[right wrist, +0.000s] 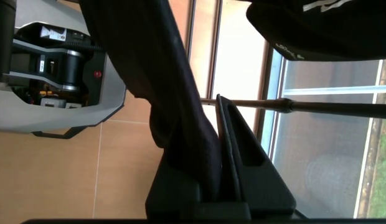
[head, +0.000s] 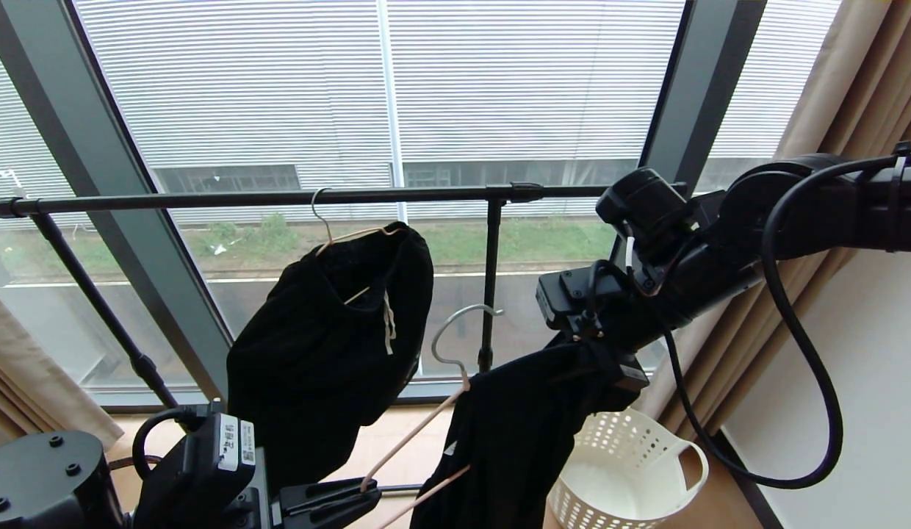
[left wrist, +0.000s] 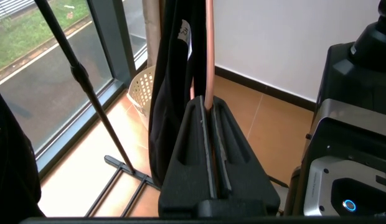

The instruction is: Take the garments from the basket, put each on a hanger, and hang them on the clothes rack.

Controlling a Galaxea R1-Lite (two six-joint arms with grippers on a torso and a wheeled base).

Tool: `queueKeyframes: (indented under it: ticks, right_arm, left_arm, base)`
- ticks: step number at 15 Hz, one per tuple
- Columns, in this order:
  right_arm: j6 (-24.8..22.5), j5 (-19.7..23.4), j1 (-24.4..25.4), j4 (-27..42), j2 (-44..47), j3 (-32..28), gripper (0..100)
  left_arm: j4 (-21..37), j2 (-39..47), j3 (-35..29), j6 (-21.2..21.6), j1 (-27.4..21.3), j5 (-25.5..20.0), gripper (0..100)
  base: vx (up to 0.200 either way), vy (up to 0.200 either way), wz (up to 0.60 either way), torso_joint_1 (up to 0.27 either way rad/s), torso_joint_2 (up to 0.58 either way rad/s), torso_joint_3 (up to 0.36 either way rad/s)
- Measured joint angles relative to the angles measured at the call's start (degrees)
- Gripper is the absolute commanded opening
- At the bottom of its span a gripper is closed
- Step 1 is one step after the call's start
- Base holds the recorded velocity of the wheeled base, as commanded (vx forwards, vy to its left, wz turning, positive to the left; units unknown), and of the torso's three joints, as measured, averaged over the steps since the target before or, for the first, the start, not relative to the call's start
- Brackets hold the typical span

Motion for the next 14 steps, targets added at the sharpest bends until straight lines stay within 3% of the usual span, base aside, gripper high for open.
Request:
queueKeyframes:
  ticks: [12,13,14]
  right_arm:
    - [-0.04,-0.09,1.11,-0.15,-3.08,3.27,0]
    - [-0.01,-0.09,1.18,-0.24,-3.11,3.27,0]
    - [0.0,0.0,1.18,-0.3,-3.15,3.27,0]
  left_arm:
    - [0.13,0.16,-0.93,-0.17,2.07,-0.02,0]
    - [0.13,0.18,-0.94,-0.02,2.1,0.0,100]
    - [0.12,0.2,-0.96,0.0,2.1,-0.02,100]
  base:
    - [0.0,0.0,0.0,0.0,0.0,0.0]
    - [0.0,0.0,0.0,0.0,0.0,0.0]
    - [0.0,0.0,0.0,0.0,0.0,0.0]
